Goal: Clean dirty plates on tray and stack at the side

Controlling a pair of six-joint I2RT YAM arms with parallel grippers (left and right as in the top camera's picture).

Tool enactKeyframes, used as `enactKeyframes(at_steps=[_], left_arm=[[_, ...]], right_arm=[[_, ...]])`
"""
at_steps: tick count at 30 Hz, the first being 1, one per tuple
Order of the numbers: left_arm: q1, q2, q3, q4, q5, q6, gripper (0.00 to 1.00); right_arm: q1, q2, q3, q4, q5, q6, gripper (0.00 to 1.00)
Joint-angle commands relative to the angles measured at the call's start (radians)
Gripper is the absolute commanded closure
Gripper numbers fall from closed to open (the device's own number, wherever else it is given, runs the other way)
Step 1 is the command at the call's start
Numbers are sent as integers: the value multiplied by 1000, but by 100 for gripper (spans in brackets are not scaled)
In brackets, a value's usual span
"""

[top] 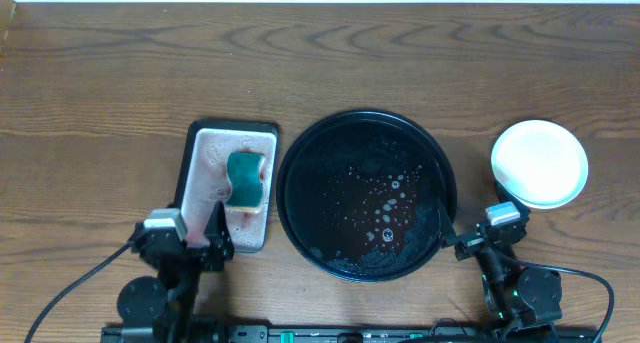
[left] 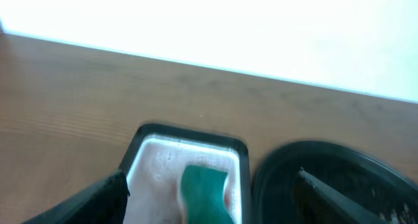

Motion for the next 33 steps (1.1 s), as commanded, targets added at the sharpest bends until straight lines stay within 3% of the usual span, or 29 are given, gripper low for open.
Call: enactKeyframes(at_steps=[1,5,10,14,19,33], left_arm=[[6,-13,-99,208,34,55,19],[6,-13,-180,444,102,221,20],[6,-13,-276,603,74,271,19],[6,-13,-346,602,74,260,20],[6,-13,-344,394,74,256,19],[6,-11,-344,390,74,256,20]], right_arm=[[-5,-2,-1,-2,-8,-13,1],[-5,-2,-1,-2,-8,-13,1],[-5,-2,-1,-2,-8,-13,1],[-5,-2,-1,-2,-8,-13,1],[-5,-2,-1,-2,-8,-13,1],[-5,-2,-1,-3,-8,-13,1]])
